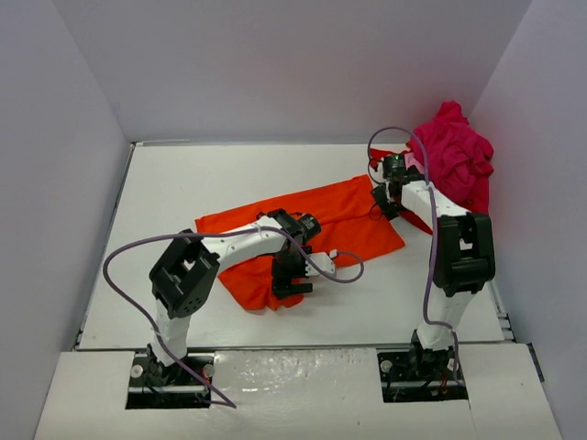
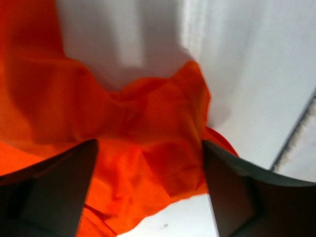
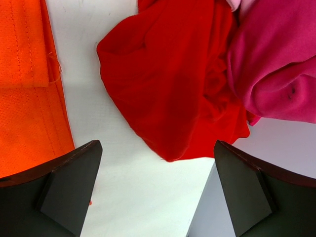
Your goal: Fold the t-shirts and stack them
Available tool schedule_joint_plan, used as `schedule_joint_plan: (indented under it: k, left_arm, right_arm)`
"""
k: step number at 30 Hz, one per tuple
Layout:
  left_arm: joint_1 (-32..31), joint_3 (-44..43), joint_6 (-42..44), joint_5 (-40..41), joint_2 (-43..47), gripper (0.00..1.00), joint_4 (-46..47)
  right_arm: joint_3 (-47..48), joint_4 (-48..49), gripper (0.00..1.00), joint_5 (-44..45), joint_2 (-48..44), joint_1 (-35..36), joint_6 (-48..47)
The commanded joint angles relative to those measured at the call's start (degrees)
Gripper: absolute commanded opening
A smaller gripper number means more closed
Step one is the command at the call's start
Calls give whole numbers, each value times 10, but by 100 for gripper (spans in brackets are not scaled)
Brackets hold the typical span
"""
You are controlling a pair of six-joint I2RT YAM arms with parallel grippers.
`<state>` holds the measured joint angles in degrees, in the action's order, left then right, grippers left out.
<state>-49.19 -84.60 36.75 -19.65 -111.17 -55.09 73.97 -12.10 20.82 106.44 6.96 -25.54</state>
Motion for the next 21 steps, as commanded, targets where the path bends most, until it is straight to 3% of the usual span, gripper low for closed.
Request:
schedule_joint_plan:
  k: [1, 4, 10, 17, 21]
  left_arm:
    - [-1, 8, -51, 82, 102, 87, 130]
    - [-4, 12, -40, 130, 136, 87, 163]
    - [-5, 65, -3, 174, 197, 87, 144]
    - [-15, 97, 4, 172, 232, 86, 106]
    - [-58, 115, 9, 167, 239, 83, 72]
  right_arm:
    - [6, 16, 94, 24, 0, 6, 1]
    - [4, 16, 94, 26, -3, 10, 1]
    - [2, 17, 94, 30, -7, 11, -4]
    - [13, 16, 94, 47, 18, 20, -5]
    - [8, 17, 95, 55, 18, 20, -11]
